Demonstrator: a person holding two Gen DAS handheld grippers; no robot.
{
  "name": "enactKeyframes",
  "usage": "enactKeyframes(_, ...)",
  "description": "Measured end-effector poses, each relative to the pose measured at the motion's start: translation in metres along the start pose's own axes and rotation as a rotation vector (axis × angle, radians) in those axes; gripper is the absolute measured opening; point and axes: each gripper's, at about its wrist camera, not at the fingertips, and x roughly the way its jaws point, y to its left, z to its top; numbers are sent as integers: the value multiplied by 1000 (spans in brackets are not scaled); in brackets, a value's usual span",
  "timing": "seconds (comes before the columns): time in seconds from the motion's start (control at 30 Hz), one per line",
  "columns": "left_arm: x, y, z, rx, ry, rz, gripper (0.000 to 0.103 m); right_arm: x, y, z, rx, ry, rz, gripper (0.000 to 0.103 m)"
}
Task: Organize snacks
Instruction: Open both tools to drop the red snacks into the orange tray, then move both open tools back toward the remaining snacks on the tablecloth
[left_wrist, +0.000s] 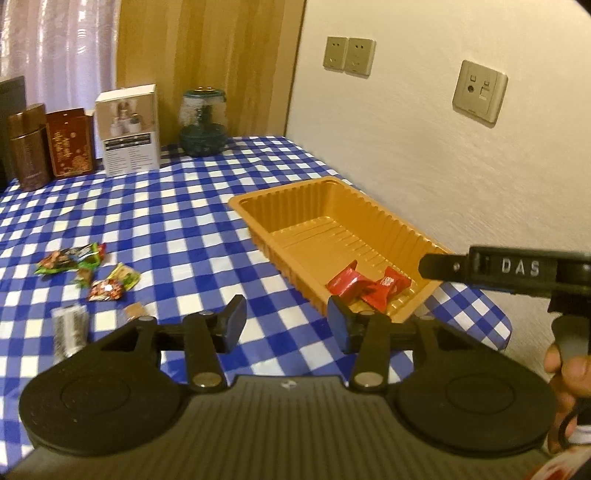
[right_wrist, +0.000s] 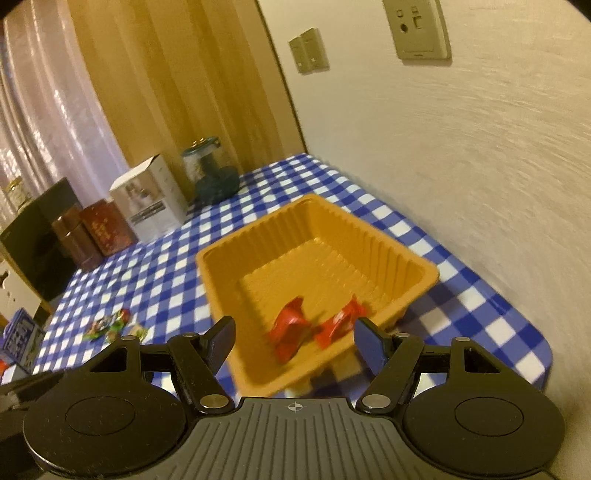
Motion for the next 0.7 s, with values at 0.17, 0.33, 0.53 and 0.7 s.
enactKeyframes(0.17,-27,10,-11,-12,-3,20,49,-18,16,-17,-9,12,7,71)
enactKeyframes(0.33,-52,23,-21,-29,-4,46,55,-31,34,-30,-39,21,15,71)
enactKeyframes(0.53,-75,42,-33,-68,3,89,63,-39,58,-43,-85,34,31,71)
enactKeyframes(0.7,-90,63,-40,-108,6,129,65,-41,79,-50,-137,45,47,71)
